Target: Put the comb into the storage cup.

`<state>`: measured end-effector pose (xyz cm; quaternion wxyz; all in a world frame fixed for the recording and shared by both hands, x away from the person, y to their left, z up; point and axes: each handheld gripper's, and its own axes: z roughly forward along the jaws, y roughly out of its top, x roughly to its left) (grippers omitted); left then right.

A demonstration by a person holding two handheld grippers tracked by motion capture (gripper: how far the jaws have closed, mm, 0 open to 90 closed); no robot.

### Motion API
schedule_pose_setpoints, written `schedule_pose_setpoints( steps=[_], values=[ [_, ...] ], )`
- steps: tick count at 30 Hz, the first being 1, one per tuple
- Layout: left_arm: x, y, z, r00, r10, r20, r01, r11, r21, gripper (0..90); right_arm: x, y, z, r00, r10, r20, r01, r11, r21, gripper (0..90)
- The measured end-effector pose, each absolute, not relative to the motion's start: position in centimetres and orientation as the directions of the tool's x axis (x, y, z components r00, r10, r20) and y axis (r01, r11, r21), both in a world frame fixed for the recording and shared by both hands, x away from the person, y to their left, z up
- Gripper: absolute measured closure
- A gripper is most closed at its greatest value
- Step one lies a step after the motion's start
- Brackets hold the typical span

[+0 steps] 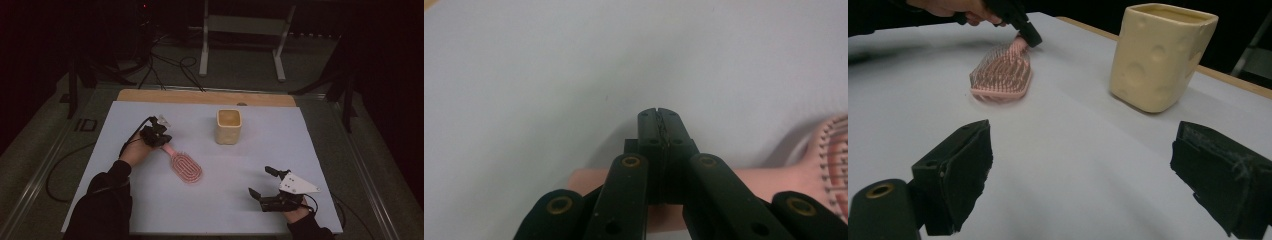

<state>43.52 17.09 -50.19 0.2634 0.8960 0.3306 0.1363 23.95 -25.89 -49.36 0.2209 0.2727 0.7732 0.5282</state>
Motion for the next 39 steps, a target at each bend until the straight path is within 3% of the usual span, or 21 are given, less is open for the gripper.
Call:
schedule_pose_setpoints(
  steps=[15,39],
  values=[
    [40.4,19.8,-49.7,0.712,0.7,0.047,0.573,-0.619,0.538,89.7,24.0,-25.8,-49.3,-0.752,0.657,-0.056,0.19,0.297,0.936,9.4],
    [33.7,21.3,-49.7,0.745,0.667,0.013,0.563,-0.638,0.525,89.7,24.1,-25.6,-49.4,-0.753,0.656,-0.061,0.191,0.305,0.933,9.4]
  ],
)
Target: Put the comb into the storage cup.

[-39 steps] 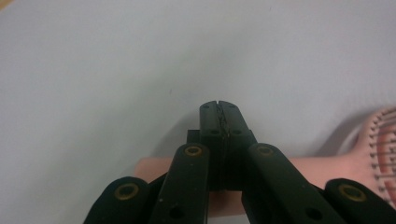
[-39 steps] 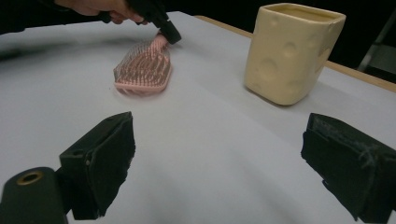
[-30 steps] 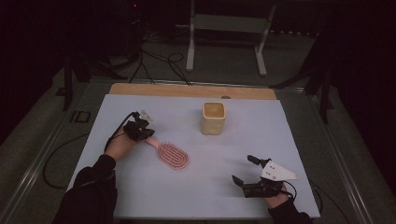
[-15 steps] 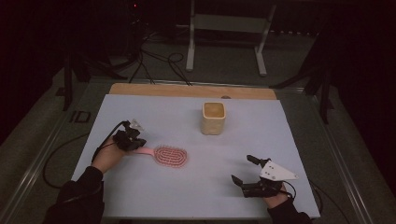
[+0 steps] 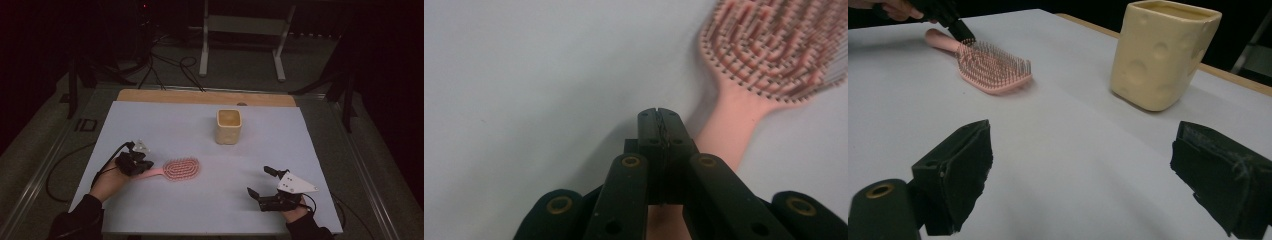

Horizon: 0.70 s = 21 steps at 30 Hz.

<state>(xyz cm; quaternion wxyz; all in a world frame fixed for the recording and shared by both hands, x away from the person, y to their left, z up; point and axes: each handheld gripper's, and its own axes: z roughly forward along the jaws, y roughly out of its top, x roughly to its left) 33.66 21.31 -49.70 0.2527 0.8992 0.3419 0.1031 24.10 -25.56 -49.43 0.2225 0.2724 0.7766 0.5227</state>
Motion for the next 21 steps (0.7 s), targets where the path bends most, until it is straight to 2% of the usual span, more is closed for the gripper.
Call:
schedule_pose_setpoints(
  steps=[5,21],
  values=[
    [32.5,21.5,-49.7,0.754,0.656,-0.029,0.562,-0.623,0.545,89.7,24.1,-25.6,-49.4,-0.752,0.656,-0.061,0.189,0.304,0.934,9.4],
    [29.2,20.6,-49.7,0.786,0.615,-0.057,0.542,-0.643,0.542,89.6,24.1,-25.4,-49.4,-0.755,0.652,-0.065,0.19,0.313,0.931,9.4]
  ],
)
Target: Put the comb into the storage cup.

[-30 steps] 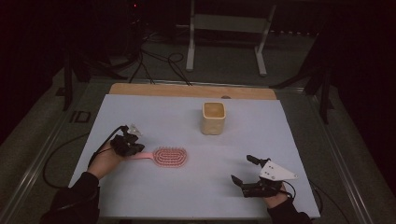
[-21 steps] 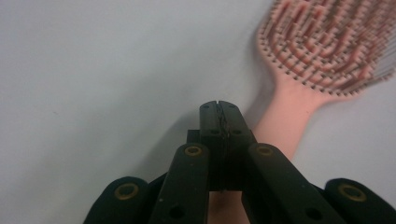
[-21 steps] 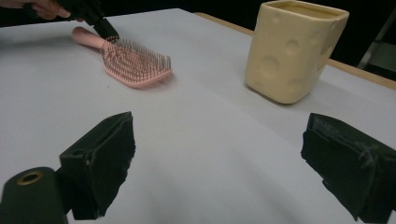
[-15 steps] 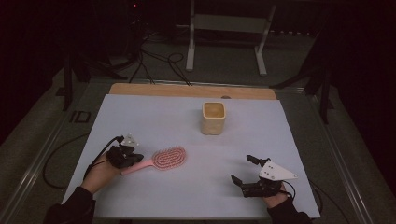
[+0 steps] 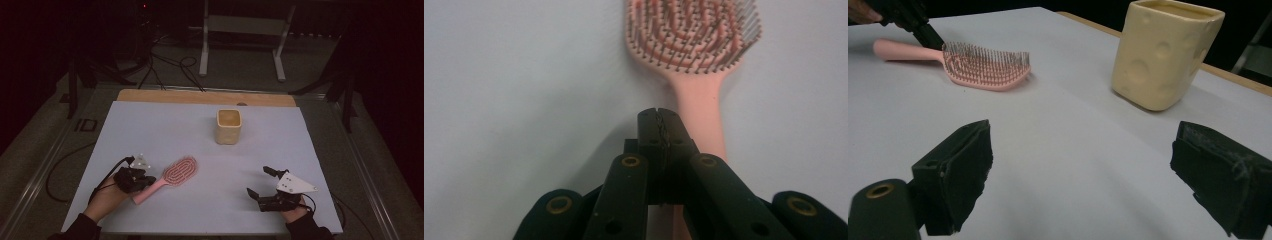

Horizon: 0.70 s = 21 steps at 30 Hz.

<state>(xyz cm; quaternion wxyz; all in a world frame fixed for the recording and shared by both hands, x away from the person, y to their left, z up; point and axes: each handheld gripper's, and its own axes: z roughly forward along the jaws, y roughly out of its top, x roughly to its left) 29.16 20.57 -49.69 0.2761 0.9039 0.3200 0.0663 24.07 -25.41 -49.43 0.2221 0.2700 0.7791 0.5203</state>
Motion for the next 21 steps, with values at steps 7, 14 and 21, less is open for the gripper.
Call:
schedule_pose_setpoints(
  steps=[7,14,21],
  values=[
    [28.3,20.2,-50.0,0.797,0.6,-0.075,0.539,-0.65,0.536,89.6,24.1,-25.4,-49.5,-0.756,0.652,-0.063,0.193,0.313,0.93,9.4],
    [28.2,20.5,-49.7,0.783,0.618,-0.064,0.549,-0.639,0.539,89.3,24.2,-25.4,-49.4,-0.755,0.653,-0.063,0.193,0.313,0.93,9.4],
    [28.2,21.2,-48.5,0.739,0.672,-0.046,0.58,-0.6,0.55,85.0,24.1,-25.4,-49.5,-0.755,0.653,-0.064,0.194,0.315,0.929,9.4]
  ],
)
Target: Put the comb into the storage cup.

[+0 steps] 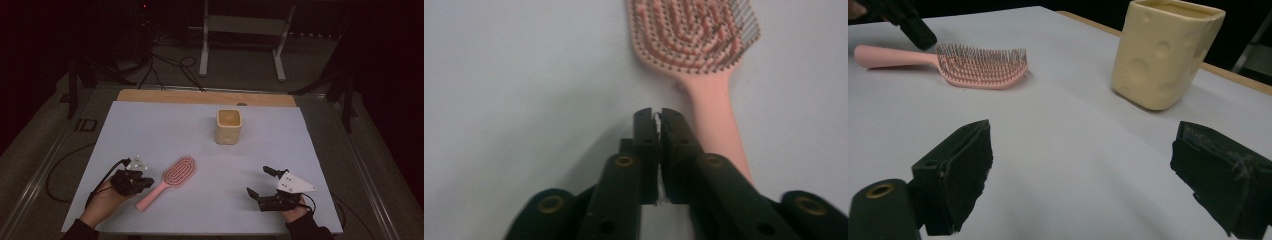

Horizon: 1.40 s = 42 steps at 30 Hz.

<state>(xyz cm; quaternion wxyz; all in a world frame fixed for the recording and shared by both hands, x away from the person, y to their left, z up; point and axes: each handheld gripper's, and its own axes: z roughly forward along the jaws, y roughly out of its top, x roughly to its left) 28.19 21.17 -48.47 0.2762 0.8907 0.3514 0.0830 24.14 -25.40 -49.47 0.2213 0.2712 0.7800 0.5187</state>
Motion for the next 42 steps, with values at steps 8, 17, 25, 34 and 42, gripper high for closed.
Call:
schedule_pose_setpoints(
  steps=[8,17,25,34,42],
  values=[
    [28.0,21.2,-46.9,0.714,0.696,-0.078,0.617,-0.573,0.538,81.0,24.1,-25.4,-49.4,-0.754,0.653,-0.063,0.195,0.314,0.929,9.4],
    [27.3,19.8,-44.8,0.743,0.663,-0.091,0.596,-0.595,0.539,68.2,24.2,-25.4,-49.5,-0.753,0.655,-0.059,0.198,0.311,0.93,9.4],
    [27.1,18.9,-43.7,0.728,0.682,-0.07,0.606,-0.592,0.532,57.0,24.2,-25.4,-49.5,-0.755,0.653,-0.062,0.195,0.314,0.929,9.4],
    [27.1,17.8,-43.1,0.731,0.678,-0.074,0.609,-0.6,0.52,41.3,24.2,-25.3,-49.4,-0.755,0.653,-0.058,0.196,0.31,0.931,9.4],
    [27.0,16.8,-43.4,0.721,0.69,-0.062,0.619,-0.601,0.506,18.3,24.2,-25.3,-49.4,-0.757,0.651,-0.065,0.191,0.316,0.929,9.4]
  ],
)
